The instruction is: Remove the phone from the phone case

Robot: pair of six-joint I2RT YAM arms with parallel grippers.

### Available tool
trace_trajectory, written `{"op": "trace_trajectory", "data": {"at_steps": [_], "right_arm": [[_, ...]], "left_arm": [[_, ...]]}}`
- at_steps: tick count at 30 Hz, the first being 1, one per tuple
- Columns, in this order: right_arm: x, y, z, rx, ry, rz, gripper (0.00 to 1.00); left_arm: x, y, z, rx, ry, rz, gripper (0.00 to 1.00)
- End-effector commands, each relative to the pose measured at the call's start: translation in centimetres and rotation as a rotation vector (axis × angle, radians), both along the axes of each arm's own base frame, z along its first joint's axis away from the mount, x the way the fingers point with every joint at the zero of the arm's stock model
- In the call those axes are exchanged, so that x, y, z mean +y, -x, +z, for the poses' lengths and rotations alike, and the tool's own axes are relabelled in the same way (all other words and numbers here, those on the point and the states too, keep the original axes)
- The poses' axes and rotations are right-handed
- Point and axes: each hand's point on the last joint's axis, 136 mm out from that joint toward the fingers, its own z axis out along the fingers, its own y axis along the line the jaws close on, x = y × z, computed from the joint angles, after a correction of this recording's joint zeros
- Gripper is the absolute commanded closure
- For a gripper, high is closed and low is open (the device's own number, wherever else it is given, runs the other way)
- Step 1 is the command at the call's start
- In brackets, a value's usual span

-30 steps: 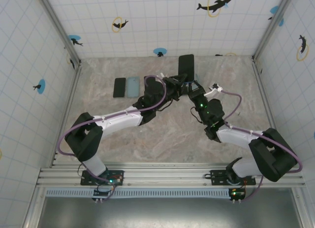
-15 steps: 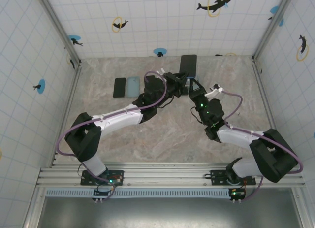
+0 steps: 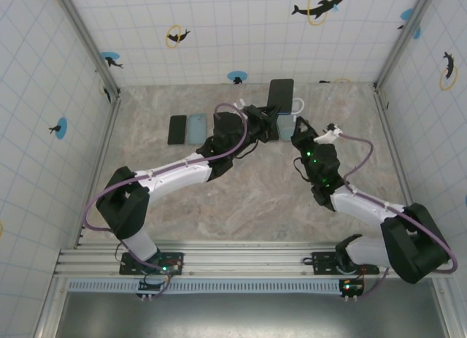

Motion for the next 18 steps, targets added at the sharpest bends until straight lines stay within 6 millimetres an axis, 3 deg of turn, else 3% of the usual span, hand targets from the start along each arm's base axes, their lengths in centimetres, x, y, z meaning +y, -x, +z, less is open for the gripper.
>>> {"op": "trace_trajectory", "data": {"at_steps": [1, 11, 18], "right_arm": [[-2.4, 0.2, -0.5, 0.018, 0.07, -0.039, 0.94], [-9.1, -0.5, -1.4, 0.135, 0.291, -0.063, 0.93], [-12.7, -0.1, -2.1, 0.187, 0.369, -0.12, 0.93]], "left_arm": [[-0.1, 0.0, 2.1, -0.065, 0.038, -0.01, 0.98], [-4.4, -2.3, -3.8, -0.016, -0.054, -0.067, 0.98], [-6.6, -3.8, -9.3, 0.036, -0.094, -0.045, 0.98]]}}
